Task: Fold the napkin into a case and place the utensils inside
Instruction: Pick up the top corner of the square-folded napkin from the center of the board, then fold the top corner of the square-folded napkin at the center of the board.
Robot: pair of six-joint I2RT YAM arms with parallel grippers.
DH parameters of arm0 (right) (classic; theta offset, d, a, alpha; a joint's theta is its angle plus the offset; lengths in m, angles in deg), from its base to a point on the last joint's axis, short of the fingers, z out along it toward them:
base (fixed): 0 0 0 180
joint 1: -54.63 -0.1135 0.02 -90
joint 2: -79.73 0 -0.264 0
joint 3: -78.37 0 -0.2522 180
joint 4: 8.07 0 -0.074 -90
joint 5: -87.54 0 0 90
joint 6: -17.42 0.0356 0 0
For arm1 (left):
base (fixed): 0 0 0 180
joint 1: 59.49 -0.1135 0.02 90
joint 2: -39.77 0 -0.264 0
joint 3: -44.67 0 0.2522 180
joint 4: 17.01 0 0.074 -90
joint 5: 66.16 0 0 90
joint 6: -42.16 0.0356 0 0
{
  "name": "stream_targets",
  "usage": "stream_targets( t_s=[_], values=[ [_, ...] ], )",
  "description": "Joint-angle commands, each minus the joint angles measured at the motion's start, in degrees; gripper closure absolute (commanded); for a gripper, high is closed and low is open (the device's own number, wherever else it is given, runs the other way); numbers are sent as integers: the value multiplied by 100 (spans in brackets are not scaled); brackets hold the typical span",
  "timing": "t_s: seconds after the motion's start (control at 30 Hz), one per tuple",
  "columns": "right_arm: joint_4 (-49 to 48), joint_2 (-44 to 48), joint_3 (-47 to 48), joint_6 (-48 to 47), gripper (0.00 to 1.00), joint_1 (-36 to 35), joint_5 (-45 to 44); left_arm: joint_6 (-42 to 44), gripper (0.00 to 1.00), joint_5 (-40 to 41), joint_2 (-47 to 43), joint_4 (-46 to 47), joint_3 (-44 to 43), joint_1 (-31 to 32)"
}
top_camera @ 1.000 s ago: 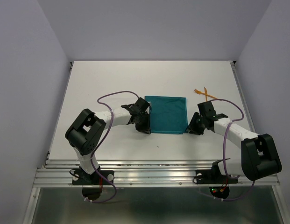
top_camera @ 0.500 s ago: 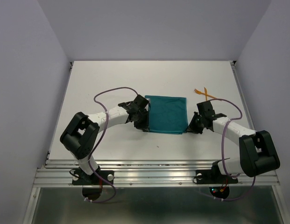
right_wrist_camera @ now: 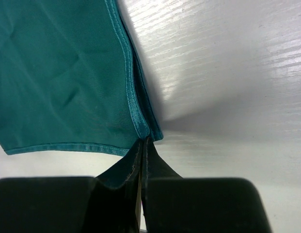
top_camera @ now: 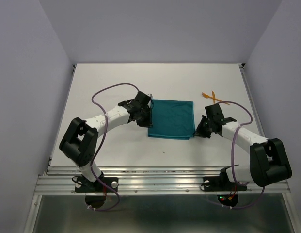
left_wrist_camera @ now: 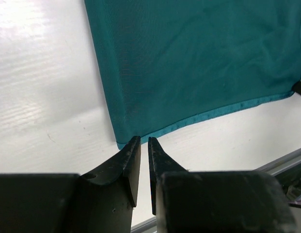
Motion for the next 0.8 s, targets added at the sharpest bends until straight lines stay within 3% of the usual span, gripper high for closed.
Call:
stream_targets(
  t_s=[0.0, 0.4, 0.77],
  values=[
    [76, 174, 343, -91, 99, -20, 51, 42, 77, 198, -230, 2, -449, -119],
    [-73, -405, 1370, -267, 98, -231, 96, 95, 77, 251, -248, 19, -476, -629],
    [-398, -2259, 3426, -557, 98, -705, 122, -63, 77, 234, -344, 28, -301, -884]
  ],
)
